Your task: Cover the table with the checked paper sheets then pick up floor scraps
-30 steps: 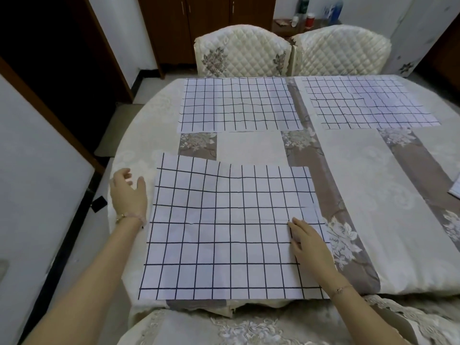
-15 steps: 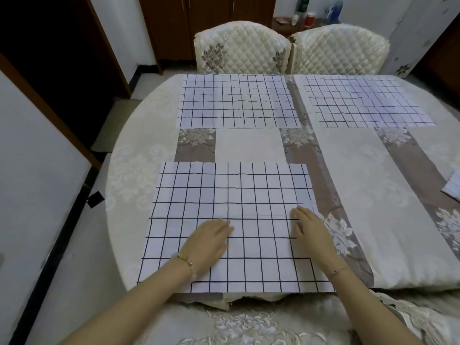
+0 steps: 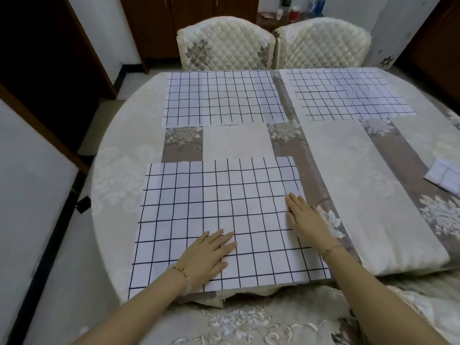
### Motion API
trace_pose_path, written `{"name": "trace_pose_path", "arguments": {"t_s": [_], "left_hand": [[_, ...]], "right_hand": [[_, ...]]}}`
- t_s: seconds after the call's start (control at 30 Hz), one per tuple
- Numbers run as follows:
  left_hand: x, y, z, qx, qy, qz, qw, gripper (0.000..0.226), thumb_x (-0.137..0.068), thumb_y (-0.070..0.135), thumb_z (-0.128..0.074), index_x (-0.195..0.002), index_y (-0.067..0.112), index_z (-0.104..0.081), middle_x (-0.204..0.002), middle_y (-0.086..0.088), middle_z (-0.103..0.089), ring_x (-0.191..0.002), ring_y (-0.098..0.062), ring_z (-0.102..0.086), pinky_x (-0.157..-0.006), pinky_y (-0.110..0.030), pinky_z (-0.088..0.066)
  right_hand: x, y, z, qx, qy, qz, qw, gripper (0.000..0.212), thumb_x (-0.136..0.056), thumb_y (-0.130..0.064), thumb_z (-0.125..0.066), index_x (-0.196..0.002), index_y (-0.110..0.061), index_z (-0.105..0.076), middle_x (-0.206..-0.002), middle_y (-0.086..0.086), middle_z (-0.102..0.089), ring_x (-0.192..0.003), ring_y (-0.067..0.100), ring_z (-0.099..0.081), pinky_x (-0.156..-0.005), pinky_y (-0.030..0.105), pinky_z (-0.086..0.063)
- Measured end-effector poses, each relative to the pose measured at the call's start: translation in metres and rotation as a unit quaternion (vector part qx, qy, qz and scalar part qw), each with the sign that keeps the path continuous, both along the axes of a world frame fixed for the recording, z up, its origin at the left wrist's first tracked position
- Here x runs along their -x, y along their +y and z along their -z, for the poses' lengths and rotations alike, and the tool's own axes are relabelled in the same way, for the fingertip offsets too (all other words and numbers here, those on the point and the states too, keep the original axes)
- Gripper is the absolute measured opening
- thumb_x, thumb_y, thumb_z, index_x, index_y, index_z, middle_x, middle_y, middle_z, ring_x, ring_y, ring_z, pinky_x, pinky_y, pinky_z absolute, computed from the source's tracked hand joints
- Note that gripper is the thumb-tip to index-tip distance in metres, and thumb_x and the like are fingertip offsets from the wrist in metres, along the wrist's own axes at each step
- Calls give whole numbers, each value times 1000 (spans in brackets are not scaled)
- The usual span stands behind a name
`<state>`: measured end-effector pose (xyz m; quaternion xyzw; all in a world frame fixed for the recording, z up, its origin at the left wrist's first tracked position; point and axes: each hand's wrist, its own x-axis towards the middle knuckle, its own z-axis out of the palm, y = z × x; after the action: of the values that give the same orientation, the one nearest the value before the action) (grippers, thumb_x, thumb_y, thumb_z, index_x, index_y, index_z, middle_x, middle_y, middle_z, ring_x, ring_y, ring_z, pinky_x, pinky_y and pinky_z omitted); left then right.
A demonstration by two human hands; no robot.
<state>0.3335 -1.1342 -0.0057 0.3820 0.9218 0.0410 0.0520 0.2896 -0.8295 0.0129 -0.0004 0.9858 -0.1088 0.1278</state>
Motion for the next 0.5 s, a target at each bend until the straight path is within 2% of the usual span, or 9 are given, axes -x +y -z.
{"name": "trace_pose_path", "arguments": {"t_s": [0.07,0.13,0.2,0.27,0.33,0.4,0.5], "left_hand": [[9,-6,-9,-74,1,-41,996,44,-84,38,-40,-123,25,-59,-129,5,-60,-115,-14,-60,-94,-34,-50],[22,-18,-15,-119,2,-111,987,48,-85,36,-39,-122,16,-60,-127,-3,-62,-114,-21,-61,-94,-44,-51],[35,-33,-17,-79,-17,-164,983,62,-84,46,-32,-132,11,-52,-136,-8,-54,-125,-26,-52,-104,-45,-42],[45,-45,-17,-19,-88,-215,972,72,-87,57,-28,-145,15,-30,-153,-4,-29,-142,-23,-26,-116,-42,-21],[51,-54,-14,41,-128,-242,961,75,-90,60,-32,-150,21,-10,-159,5,-5,-147,-17,-4,-119,-41,-7],[54,-57,-14,76,-136,-243,957,78,-89,63,-32,-150,25,-1,-159,9,5,-147,-15,3,-119,-41,-4],[53,-59,-15,85,-139,-245,956,81,-87,66,-30,-149,27,4,-158,10,9,-147,-14,5,-119,-42,-3]], "right_hand": [[-2,-2,-1,15,15,4,1000,48,-99,-22,-34,-146,-15,-28,-157,2,-21,-146,23,-17,-116,47,-21],[-9,-3,-3,24,30,4,999,48,-99,-21,-36,-146,-15,-29,-156,4,-24,-145,24,-20,-116,47,-23],[-22,-7,-4,16,37,-9,999,48,-99,-22,-35,-146,-16,-29,-156,2,-25,-145,22,-20,-118,43,-21],[-37,-14,-7,18,33,-19,999,44,-99,-22,-35,-143,-17,-36,-154,-1,-29,-144,20,-22,-116,40,-20],[-49,-17,-9,10,24,-25,999,40,-99,-22,-36,-138,-18,-42,-152,-3,-33,-142,19,-27,-114,39,-24],[-56,-15,-8,-5,11,-33,999,43,-99,-24,-37,-141,-18,-38,-154,-2,-29,-142,18,-27,-114,38,-28],[-62,-8,-10,-2,-21,-28,999,48,-99,-24,-37,-146,-20,-29,-157,-5,-20,-144,15,-22,-115,35,-26]]}}
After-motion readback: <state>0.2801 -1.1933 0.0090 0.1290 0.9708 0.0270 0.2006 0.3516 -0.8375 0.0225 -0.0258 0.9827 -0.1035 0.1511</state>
